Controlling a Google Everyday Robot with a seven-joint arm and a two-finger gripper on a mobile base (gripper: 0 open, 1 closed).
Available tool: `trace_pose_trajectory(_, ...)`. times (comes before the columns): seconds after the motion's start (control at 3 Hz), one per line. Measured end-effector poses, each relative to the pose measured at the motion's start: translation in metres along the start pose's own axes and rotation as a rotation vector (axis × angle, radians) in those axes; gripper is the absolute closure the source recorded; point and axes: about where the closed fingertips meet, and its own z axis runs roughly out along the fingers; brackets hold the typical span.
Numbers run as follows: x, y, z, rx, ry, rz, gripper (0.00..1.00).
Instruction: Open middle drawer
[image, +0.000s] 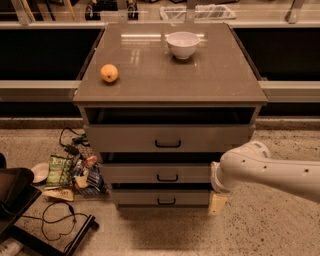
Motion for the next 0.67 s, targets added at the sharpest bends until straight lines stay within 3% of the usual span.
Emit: trace_pose_trajectory(0.67,-0.022,-0.033,0.07,0.035,0.01,-0.057,0.0)
